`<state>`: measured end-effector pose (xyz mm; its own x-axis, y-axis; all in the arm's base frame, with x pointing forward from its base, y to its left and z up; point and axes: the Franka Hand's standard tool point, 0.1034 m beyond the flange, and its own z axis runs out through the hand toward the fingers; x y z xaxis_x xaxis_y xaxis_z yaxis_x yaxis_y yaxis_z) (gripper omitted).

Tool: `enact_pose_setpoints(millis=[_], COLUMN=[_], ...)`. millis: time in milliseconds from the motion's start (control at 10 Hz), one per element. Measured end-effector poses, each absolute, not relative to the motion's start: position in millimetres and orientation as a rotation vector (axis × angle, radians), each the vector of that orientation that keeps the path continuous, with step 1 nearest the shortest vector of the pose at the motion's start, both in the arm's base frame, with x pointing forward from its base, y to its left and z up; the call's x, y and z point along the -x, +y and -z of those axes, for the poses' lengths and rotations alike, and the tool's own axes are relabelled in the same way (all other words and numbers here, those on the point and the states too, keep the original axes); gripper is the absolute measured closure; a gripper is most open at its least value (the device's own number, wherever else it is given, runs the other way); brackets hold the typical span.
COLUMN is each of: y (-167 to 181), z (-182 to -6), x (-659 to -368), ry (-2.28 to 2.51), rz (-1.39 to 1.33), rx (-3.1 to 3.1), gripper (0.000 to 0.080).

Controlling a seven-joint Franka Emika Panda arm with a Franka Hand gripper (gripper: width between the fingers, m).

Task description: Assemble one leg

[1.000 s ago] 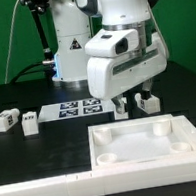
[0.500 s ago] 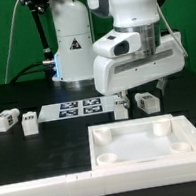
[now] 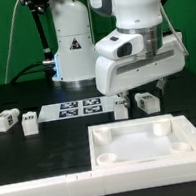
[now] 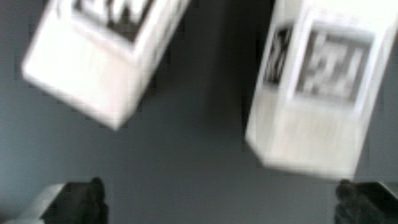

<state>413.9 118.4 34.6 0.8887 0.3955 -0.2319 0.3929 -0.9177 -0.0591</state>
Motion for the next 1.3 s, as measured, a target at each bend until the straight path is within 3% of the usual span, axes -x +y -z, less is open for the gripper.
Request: enact_pose_setpoints(millis=[200, 700, 900, 1300], y=[125, 139, 138, 140], z=[-34.4, -20.3, -11.8, -7.2], x=[-414, -374, -369, -372], ry=[-0.594, -0.521, -0.528, -0.529], rz=[-0.641, -1.392, -1.526, -1.509], rx=[3.048, 2.971, 2.913, 2.917], gripper=[0.0151, 0.0151, 0.0151, 0.0151])
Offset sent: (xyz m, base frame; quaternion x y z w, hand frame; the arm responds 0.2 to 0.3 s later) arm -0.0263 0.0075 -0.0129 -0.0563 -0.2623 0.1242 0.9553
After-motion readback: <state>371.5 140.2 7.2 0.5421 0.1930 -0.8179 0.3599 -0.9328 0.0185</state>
